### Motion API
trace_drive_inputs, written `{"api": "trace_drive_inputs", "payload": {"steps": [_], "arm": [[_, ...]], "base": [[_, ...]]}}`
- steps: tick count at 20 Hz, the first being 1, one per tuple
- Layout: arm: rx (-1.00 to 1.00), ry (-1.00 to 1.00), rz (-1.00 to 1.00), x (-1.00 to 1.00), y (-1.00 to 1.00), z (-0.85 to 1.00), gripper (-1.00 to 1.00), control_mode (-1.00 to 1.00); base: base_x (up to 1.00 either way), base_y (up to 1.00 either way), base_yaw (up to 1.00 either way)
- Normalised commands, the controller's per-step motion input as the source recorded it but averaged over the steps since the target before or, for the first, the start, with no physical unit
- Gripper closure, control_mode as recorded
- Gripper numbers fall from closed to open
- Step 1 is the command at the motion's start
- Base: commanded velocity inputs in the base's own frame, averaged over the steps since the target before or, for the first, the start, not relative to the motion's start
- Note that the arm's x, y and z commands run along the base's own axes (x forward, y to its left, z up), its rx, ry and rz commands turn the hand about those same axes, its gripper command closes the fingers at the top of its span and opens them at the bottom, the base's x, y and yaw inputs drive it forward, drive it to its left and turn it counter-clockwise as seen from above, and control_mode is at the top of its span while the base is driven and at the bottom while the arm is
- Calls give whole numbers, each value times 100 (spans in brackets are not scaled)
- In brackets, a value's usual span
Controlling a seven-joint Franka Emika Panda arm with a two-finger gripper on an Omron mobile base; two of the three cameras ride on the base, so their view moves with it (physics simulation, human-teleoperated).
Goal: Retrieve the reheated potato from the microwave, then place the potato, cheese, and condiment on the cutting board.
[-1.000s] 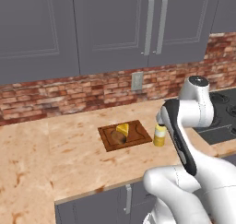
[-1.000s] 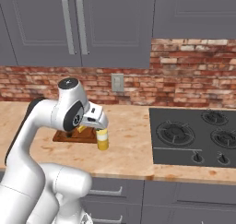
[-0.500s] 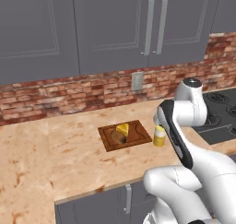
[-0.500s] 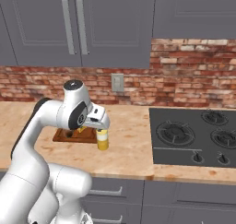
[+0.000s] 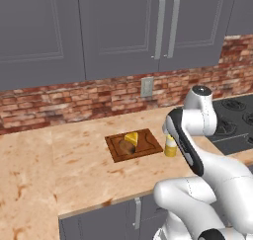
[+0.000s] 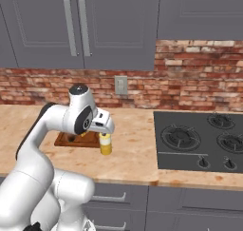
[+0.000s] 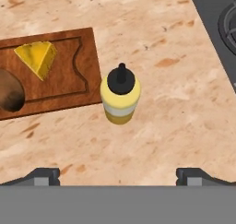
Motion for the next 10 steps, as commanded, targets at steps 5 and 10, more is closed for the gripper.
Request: {"api": "trace_drive_inputs", "payload": {"steps": [5, 10], "arm": [[0, 0, 0, 16, 0, -16, -100, -100], [0, 0, 0, 12, -5, -11, -100, -100]], "base": [[0, 0, 0], [0, 0, 0]]}}
